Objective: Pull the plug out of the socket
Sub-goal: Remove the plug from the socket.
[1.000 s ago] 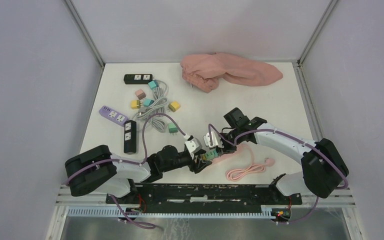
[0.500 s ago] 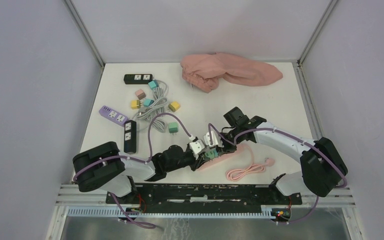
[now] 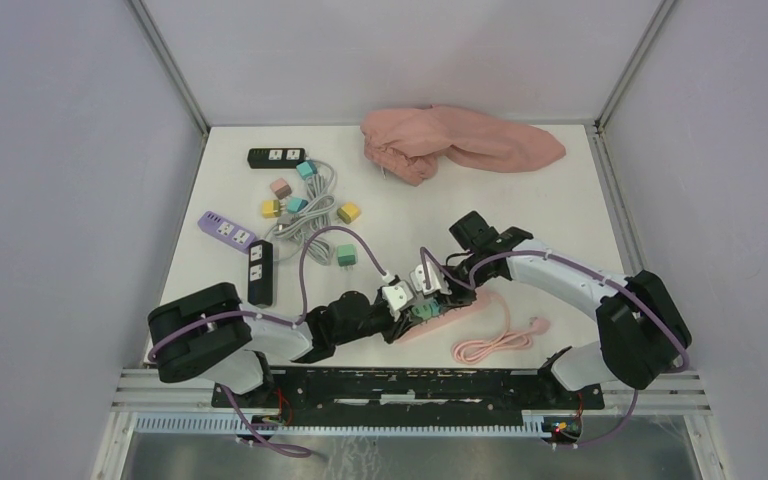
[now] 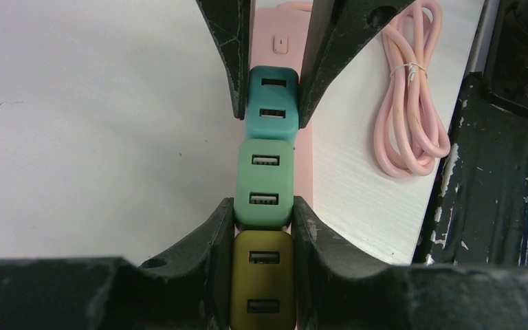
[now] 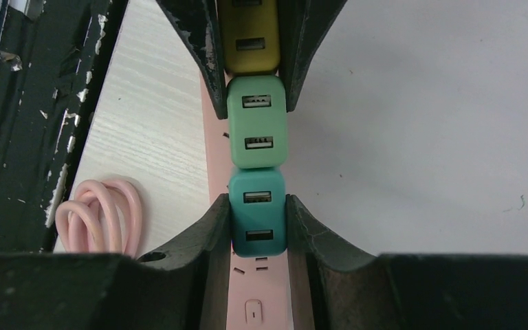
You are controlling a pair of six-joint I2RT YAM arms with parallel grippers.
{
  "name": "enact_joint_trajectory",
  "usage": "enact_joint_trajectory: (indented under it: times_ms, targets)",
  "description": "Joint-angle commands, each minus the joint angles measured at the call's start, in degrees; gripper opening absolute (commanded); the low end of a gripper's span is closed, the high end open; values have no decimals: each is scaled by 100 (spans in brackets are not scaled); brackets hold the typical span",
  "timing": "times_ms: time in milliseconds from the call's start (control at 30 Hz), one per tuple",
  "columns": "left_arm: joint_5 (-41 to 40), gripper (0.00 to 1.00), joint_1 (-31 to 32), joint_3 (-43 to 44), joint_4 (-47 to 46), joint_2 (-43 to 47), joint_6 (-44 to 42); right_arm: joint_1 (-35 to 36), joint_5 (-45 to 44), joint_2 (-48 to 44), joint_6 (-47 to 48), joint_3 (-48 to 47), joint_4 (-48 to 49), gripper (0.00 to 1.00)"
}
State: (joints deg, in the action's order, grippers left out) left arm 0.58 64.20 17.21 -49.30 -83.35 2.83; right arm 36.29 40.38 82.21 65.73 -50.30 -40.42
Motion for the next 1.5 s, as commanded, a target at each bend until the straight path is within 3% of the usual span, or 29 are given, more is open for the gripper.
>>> enact_joint_trajectory:
  times_ms: [0,100,200,267,400,533,633,700,967,1067,1200,1300,1367,1467]
  targets:
    - [-148,3,-57,210,103,-291,-456,275,596,3,-1193,-125,294,0]
    - [-111,3,-57,215,52,-395,-426,270,258,45,-1994,-353,705,0]
    - [-136,3,-57,148,-23,-430,-423,30,-40,-4,-1839,-415,637,0]
    - [-155,3,-57,106,-36,-434,-436,-257,-117,-91,-1394,-396,369,0]
    - [-146,3,-65,88,-68,-497,-496,-585,-74,-300,368,-299,-703,0]
    - [-99,3,-68,149,-71,-588,-529,-607,477,-333,2072,-88,-1610,0]
    - [-70,3,-66,159,-107,-631,-501,-533,1007,-226,2566,-41,-1885,0]
    - [-52,3,-66,159,-140,-668,-470,-343,1157,-190,2238,-62,-1738,0]
    - [30,3,-66,218,-150,-816,-419,-183,928,-165,-839,-398,-95,0]
    - [51,3,-66,217,-125,-841,-427,-426,653,-147,-1093,-479,21,0]
    - [40,3,-66,183,-133,-834,-431,-904,704,-182,-275,-534,-612,0]
    - [46,3,-66,182,-137,-840,-441,-1062,876,-262,943,-490,-1417,0]
    - [71,3,-70,192,-156,-864,-441,-1067,1183,-301,1912,-353,-1850,0]
    - [136,3,-66,228,-168,-924,-437,-992,1820,-241,2373,-193,-2121,1]
